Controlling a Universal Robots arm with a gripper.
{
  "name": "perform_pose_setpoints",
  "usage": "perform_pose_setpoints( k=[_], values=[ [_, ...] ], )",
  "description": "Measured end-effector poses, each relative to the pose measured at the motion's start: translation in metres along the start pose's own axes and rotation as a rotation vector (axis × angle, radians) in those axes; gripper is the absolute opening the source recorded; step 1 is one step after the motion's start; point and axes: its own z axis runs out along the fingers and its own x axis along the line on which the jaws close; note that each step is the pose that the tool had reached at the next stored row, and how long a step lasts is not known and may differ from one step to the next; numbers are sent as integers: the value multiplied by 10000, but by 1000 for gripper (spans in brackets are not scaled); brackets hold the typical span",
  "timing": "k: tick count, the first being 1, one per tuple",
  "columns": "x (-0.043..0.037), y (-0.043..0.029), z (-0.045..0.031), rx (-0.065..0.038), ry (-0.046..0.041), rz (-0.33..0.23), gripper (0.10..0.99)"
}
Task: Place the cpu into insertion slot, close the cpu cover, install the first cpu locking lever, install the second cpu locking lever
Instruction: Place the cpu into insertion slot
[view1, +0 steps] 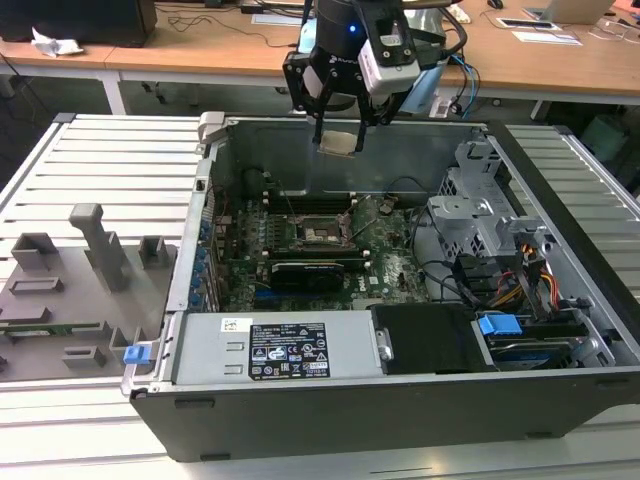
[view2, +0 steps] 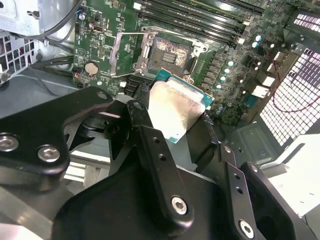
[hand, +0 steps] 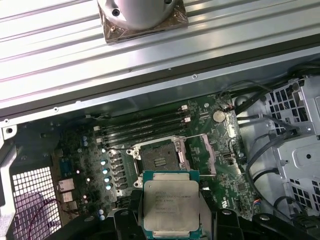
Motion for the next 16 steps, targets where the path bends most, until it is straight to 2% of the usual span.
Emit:
perform_pose_setpoints(
  k=[7,16],
  values=[
    [0,0,0,-5,-20,221,537],
    [0,0,2,-19,-89,997,537]
  ],
)
